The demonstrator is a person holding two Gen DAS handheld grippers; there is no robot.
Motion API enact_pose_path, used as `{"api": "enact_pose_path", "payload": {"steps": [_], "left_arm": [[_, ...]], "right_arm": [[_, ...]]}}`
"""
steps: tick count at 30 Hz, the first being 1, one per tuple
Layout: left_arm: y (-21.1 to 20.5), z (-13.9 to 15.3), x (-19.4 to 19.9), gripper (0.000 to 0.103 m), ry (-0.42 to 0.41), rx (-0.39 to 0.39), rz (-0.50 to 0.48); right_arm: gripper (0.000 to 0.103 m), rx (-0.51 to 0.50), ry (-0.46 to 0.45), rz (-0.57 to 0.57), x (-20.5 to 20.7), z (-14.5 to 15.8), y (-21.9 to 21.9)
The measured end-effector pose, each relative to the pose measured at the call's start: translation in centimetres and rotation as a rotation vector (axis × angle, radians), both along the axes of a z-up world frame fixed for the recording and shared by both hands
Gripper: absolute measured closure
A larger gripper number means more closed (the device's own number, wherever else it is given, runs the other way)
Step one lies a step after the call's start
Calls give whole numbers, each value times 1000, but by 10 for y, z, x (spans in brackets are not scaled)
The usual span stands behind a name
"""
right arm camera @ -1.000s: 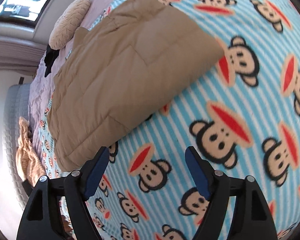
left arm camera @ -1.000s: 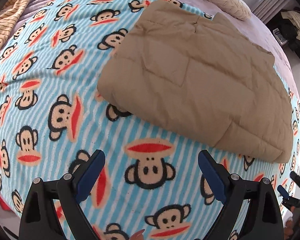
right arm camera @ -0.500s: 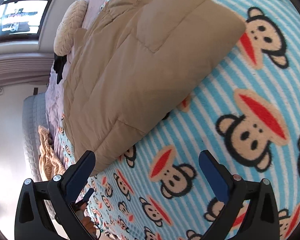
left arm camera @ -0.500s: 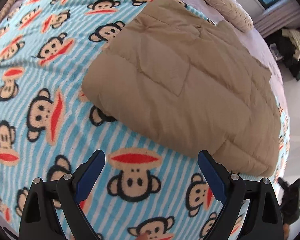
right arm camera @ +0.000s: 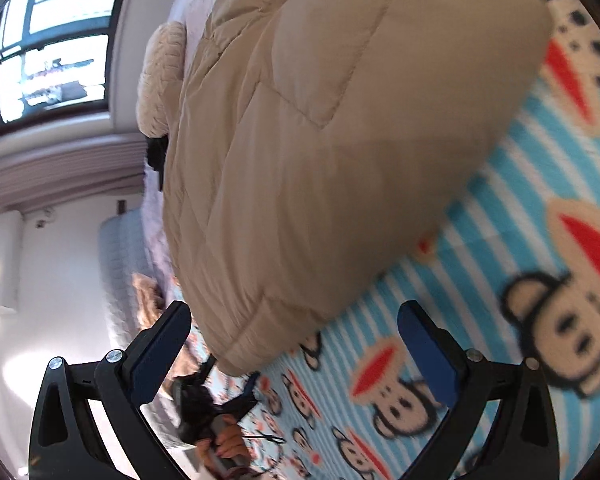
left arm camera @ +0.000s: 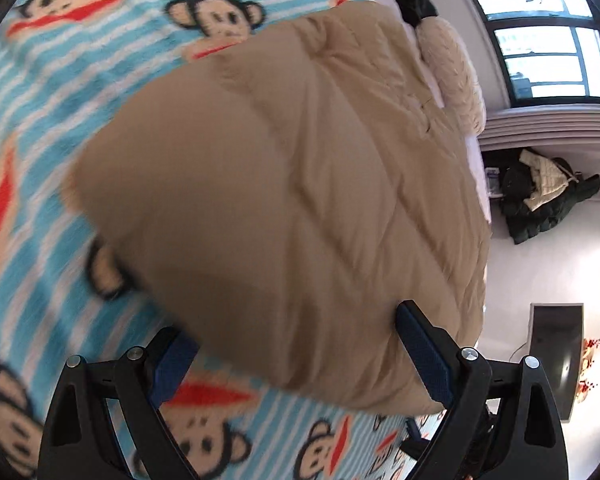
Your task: Fold large clothes
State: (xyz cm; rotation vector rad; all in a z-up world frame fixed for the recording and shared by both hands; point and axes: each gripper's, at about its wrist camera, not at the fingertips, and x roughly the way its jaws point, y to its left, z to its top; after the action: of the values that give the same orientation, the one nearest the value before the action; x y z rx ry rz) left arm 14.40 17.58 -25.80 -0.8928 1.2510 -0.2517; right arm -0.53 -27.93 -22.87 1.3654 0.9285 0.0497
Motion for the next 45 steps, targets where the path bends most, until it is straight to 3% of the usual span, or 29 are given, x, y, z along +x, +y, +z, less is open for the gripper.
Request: {"api": "enact_pose_path", "payload": {"steps": [7,10,11,13,14,15,18,23,28,34,38,41,43,45], "left_arm": [[-26,-10,31,9,-61,20,38],[-35,-7,40,61,-84,33,52],[-38,-3,41,69,-87,36,57],[-42,11,41,79,-126,68,36],[-43,16,40,81,-138,83,26],[-47,25,39,82,-158,111,3],[-52,47,32,83,-203,156,-33],[-50,76,4,83,-245,179,-62],[-43,91,-50,83,-230,204,-84],[-10,75,-144,83,-137,207,-128],[6,57,-177,79,-45,225,-165],[11,57,-183,67,-25,281,-206],[11,67,-187,66,-25,317,-249],[12,77,-191,66,-30,345,-287]], "right_arm": [[0,47,-124,21,48,-17,9],[0,50,-121,7,61,-19,10],[1,59,-112,-1,62,-20,9],[24,68,-45,-9,61,-25,7],[49,79,-22,-8,60,-28,6],[62,93,-25,-14,58,-29,5],[78,84,-60,0,52,-19,4],[80,97,-95,33,35,-6,3],[80,101,-88,91,2,4,6],[80,108,-29,131,-66,1,23],[79,131,20,114,-117,-11,43],[70,113,68,94,-128,-17,51],[64,89,101,74,-128,-12,51],[51,41,134,85,-126,-3,52]]}}
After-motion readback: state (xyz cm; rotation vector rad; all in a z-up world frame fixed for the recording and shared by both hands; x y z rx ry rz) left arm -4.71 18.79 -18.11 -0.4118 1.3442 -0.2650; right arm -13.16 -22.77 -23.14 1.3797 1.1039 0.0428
